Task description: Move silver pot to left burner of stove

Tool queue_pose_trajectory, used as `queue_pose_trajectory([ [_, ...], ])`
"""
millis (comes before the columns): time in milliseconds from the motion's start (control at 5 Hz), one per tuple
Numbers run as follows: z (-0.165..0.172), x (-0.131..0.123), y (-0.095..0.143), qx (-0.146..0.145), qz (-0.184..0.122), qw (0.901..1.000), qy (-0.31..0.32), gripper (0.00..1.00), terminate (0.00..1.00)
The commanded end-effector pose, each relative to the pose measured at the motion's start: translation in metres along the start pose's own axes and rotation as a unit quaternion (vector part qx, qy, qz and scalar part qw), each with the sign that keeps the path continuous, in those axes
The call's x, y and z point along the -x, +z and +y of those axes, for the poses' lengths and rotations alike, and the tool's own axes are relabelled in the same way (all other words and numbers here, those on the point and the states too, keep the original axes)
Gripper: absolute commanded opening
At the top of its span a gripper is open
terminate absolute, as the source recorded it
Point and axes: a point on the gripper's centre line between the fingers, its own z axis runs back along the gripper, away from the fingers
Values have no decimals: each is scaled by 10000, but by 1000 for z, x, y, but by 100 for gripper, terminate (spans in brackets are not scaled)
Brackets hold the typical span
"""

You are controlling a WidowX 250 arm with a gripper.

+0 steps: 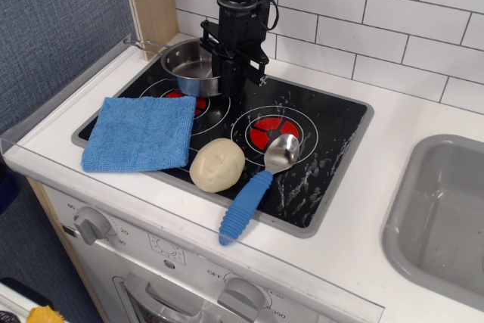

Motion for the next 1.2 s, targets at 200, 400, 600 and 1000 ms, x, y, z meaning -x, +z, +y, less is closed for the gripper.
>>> queue_pose_trajectory([
  [200,0,-8,17,-303,-398,9986,-151,0,0],
  [400,-4,-10,20,-366,-484,9980,-150,0,0],
  [600,-5,-9,23,-419,-456,9981,-77,100,0],
  [1000,-5,10,65,-720,-847,9933,312,100,0],
])
